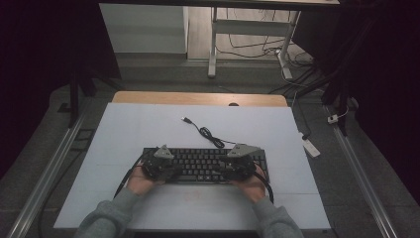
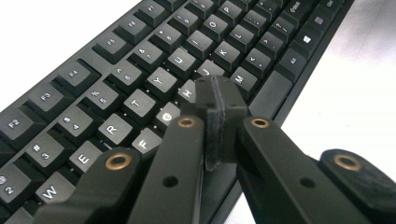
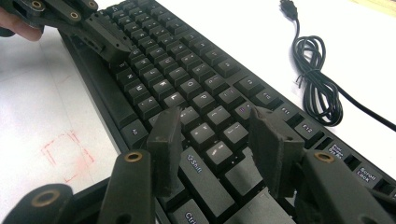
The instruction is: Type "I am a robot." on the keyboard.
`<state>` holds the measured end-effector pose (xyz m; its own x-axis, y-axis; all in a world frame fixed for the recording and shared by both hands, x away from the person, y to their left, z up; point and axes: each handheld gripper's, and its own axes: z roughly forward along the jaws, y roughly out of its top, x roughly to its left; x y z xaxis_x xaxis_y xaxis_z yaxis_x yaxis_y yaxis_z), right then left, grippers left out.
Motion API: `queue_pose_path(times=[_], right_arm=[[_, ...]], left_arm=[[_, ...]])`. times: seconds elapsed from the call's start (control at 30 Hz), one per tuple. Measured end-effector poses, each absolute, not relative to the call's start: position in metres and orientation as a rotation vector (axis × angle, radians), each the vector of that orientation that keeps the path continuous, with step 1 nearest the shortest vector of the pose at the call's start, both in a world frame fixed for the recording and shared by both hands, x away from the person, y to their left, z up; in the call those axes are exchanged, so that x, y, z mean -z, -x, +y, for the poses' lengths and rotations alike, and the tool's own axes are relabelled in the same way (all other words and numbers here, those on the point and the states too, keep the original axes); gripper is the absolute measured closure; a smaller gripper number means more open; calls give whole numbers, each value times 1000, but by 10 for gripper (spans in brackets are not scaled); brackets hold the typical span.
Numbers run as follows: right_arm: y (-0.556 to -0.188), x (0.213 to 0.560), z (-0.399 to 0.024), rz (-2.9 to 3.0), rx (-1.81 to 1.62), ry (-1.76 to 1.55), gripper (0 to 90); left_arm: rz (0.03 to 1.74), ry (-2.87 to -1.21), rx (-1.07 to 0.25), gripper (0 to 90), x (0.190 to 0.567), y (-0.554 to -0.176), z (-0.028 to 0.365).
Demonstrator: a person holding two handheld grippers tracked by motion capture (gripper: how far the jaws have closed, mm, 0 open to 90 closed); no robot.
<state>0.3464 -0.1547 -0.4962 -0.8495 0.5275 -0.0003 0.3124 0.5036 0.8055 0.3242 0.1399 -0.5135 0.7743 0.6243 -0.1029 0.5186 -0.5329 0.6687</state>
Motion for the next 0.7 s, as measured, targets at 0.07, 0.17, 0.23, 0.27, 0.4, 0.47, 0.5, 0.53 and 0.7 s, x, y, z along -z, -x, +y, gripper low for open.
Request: queue_pose_path(times=[0.07,0.17,0.23,0.27,0.4,0.47,0.5,0.53,0.7], right_arm=[[-346,496,-155,2503,-1265,-713,544],[-347,496,-155,2503,-1267,-713,544],[-347,497,-155,2502,-1268,-714,544],[-347,497,-155,2502,-1267,-714,544],[-347,497,-155,2502,-1266,-713,543],[-347,497,-155,2503,-1265,-713,543],[-347,497,-155,2503,-1264,-713,543],[-347,497,-155,2503,-1264,-713,543],[-347,497,-155,2500,-1270,-714,543]], left_arm=[[845,-2257,-194,889,514,-324,139],[845,-2264,-192,888,515,-324,138],[846,-2269,-192,888,516,-324,138],[846,-2271,-192,888,516,-324,138],[848,-2272,-192,888,517,-323,138],[847,-2277,-191,889,518,-324,138],[852,-2288,-191,889,519,-324,137],[851,-2278,-189,890,520,-324,137],[850,-2277,-206,890,518,-323,137]])
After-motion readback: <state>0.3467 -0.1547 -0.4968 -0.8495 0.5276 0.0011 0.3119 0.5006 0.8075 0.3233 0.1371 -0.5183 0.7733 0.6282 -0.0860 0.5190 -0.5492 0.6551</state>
